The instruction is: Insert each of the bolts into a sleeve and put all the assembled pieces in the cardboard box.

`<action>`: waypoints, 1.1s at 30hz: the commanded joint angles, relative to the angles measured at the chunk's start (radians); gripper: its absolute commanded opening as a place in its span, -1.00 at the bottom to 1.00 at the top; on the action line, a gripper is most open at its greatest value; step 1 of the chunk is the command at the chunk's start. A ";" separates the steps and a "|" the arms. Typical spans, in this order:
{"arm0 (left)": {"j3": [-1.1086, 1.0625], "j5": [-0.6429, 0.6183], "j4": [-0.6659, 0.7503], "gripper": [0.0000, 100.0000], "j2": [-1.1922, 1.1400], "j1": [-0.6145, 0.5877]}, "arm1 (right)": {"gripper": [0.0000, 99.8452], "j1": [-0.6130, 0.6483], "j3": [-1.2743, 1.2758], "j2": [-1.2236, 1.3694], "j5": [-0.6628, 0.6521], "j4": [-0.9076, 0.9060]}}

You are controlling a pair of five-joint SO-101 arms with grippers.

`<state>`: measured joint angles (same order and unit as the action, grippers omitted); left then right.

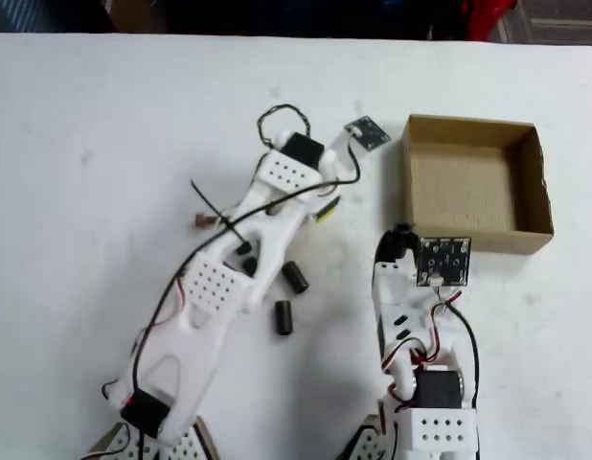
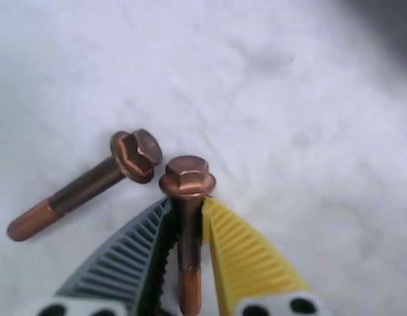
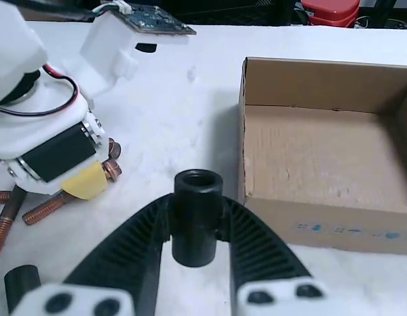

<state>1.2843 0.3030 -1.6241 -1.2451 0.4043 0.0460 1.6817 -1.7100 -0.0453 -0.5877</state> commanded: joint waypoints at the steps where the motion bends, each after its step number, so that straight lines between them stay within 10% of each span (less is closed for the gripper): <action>1: 0.089 -0.011 -0.061 -0.96 0.007 0.039 | -0.97 -0.010 0.012 -0.012 0.005 0.021; 11: 0.387 -0.012 -0.163 -0.96 0.007 0.062 | -0.97 -0.012 0.012 -0.012 0.005 0.019; 33: 0.245 -0.014 -0.169 -0.96 0.478 -0.015 | -0.97 -0.010 0.012 -0.010 0.011 0.019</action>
<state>1.6126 0.3030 -1.7791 -0.9367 0.4012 0.0460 1.6832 -1.7100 -0.0453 -0.5877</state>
